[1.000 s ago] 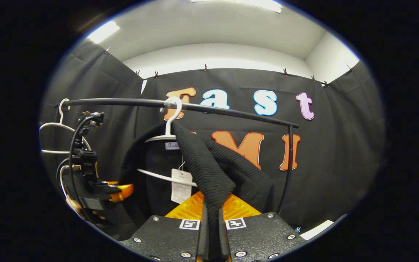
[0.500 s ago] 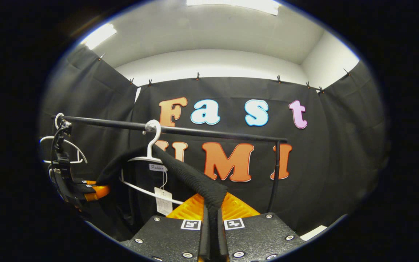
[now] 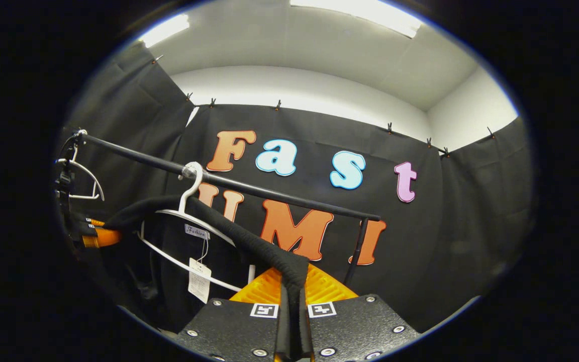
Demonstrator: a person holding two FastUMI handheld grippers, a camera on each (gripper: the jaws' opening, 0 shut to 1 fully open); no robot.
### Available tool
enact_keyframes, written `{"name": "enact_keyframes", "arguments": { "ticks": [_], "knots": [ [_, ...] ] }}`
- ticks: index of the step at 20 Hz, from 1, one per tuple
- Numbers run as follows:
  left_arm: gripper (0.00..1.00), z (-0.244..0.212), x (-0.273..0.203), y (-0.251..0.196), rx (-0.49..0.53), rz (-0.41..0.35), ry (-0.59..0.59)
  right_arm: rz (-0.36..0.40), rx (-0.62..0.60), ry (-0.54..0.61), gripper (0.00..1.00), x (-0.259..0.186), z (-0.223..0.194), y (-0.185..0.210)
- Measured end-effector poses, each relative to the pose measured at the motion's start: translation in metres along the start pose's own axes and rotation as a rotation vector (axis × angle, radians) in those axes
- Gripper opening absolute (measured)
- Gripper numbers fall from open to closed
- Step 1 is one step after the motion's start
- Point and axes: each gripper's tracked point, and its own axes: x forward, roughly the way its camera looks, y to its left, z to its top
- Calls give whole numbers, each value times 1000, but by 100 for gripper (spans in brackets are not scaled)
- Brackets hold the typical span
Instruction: Grasp the clothes on the hanger with both hands and then place them into the laundry hamper below.
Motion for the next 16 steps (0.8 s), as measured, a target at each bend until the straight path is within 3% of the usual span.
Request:
{"name": "enact_keyframes", "arguments": {
  "ticks": [9, 16],
  "knots": [
    [7, 8, 6, -5, 14, 22, -19, 9, -57, -9, 8, 44, -19, -37],
    [12, 13, 18, 7, 1, 57, -32, 115, 101, 4, 8, 68, -54, -34]
  ]
}}
